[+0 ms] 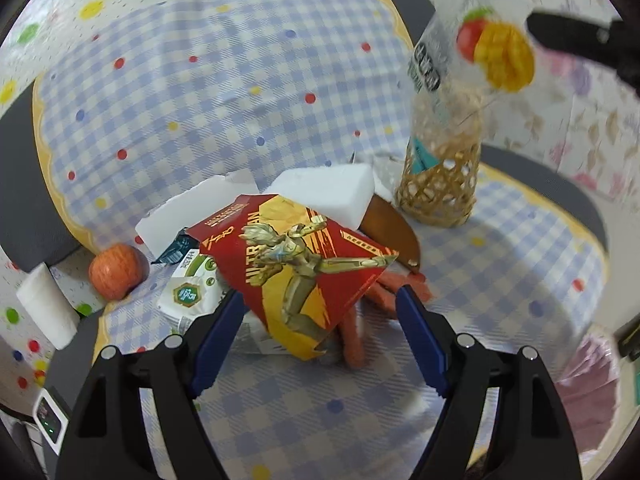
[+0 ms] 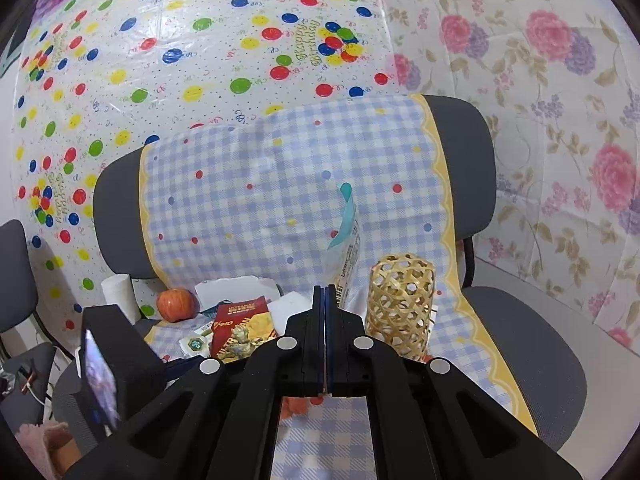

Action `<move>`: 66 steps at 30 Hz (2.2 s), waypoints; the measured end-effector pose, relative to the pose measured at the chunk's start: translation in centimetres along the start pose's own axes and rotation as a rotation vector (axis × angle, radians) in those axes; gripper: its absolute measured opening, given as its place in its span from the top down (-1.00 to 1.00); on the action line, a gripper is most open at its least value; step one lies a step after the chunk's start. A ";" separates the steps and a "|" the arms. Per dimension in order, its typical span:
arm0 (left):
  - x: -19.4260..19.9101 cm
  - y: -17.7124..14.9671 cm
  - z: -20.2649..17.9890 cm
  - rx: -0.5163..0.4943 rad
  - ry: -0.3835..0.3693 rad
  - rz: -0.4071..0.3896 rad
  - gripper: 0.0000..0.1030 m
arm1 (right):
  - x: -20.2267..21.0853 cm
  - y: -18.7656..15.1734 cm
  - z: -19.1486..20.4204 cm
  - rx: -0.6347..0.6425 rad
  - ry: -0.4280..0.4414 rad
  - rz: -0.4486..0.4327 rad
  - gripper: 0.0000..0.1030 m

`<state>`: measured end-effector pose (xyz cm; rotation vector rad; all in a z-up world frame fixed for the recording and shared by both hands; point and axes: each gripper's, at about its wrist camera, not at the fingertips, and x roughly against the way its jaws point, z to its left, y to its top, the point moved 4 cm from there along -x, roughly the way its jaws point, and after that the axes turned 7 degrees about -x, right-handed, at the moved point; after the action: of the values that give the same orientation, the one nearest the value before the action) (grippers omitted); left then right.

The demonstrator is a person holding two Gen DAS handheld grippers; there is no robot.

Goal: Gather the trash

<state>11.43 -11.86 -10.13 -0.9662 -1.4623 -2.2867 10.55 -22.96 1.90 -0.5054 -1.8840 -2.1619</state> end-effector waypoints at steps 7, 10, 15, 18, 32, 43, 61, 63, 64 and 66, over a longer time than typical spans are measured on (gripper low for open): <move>-1.8 0.7 -0.2 -0.057 0.070 0.013 -0.29 | 0.1 -0.2 -1.0 -0.016 0.005 0.008 0.99; -2.0 1.3 -0.5 -0.096 0.080 0.004 -0.02 | 0.1 -0.3 -0.9 -0.013 0.001 0.006 0.99; -0.5 1.4 1.5 -0.018 0.087 -0.043 0.48 | 0.6 -0.5 -0.7 0.006 0.000 -0.001 0.99; 1.3 0.5 4.7 0.112 0.068 -0.071 0.70 | 0.9 -0.6 -0.1 0.018 0.001 -0.004 0.99; 2.7 -8.6 15.4 0.513 -0.031 0.039 0.86 | -1.0 -2.9 4.3 0.044 0.038 0.051 0.98; 1.5 -8.2 14.5 0.372 0.022 0.057 0.15 | -1.3 -3.2 4.8 0.058 0.021 0.068 0.98; 5.2 -4.7 16.2 0.359 0.089 -0.139 1.00 | -0.8 -3.3 4.0 0.067 -0.007 0.040 0.98; 6.6 -4.2 16.5 0.380 0.091 -0.183 1.00 | -0.5 -3.1 4.1 0.070 -0.007 0.026 0.99; 7.6 -3.9 16.5 0.388 0.091 -0.211 1.00 | -0.2 -3.0 4.1 0.073 -0.007 0.017 0.99; 8.9 -3.2 16.2 0.398 0.078 -0.253 1.00 | 0.5 -2.7 4.1 0.078 -0.009 -0.001 0.99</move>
<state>9.44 5.02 -2.10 -0.5991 -1.9979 -2.0387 9.44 -18.50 0.10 -0.4997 -1.9652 -2.0804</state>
